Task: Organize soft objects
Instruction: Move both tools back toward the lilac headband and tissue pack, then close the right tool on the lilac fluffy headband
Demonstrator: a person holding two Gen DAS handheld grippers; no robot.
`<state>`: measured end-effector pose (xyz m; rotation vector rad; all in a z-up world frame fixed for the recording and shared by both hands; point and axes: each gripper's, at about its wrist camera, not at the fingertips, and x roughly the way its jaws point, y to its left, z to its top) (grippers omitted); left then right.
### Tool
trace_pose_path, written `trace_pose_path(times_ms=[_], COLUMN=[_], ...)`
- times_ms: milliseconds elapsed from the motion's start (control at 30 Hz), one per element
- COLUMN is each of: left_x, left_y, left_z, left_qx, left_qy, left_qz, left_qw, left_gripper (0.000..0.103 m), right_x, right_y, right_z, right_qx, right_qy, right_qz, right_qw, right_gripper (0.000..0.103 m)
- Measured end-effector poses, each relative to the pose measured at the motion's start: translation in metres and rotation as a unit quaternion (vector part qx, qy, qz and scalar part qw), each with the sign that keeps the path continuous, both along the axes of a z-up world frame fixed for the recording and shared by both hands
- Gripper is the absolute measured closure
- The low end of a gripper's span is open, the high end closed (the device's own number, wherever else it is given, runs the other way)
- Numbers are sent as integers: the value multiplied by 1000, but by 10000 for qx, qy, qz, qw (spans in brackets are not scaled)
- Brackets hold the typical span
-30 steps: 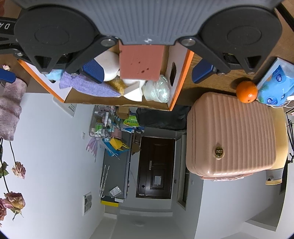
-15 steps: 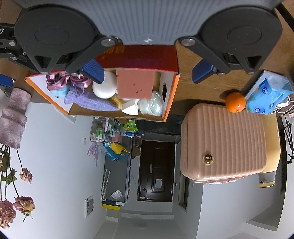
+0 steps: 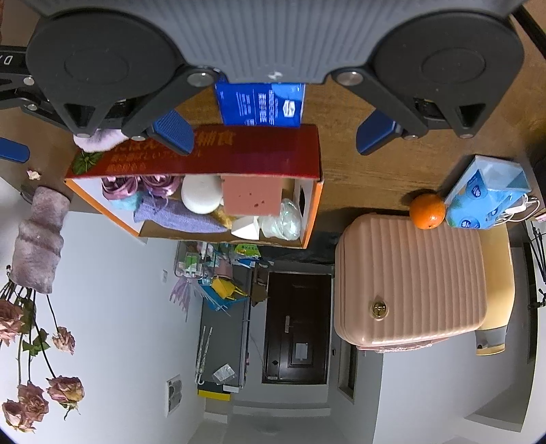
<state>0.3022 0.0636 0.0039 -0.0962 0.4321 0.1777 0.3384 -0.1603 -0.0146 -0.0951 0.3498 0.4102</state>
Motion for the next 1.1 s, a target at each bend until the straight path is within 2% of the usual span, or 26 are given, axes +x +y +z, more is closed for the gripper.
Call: trace_pose_path(times_ms=[400,667,1100], left_x=[-14,-12,-3], left_y=[7,16,40], left_z=[-2,-4,-10], left_qx=[-73,-137,-184], left_qy=[106,172,332], left_qz=[-104,-182,-16], left_qw=[9999,9996,9993], left_gripper=[0,0,0], right_x=[-5,15,52], right_y=[6,18,39], right_z=[-11,-23,-35], right_qx=[-184,-332,-383], right_qy=[287,660,1070], right_qz=[-44,-187,-467], right_qw=[9994,9971,9924], right_gripper=[0,0,0])
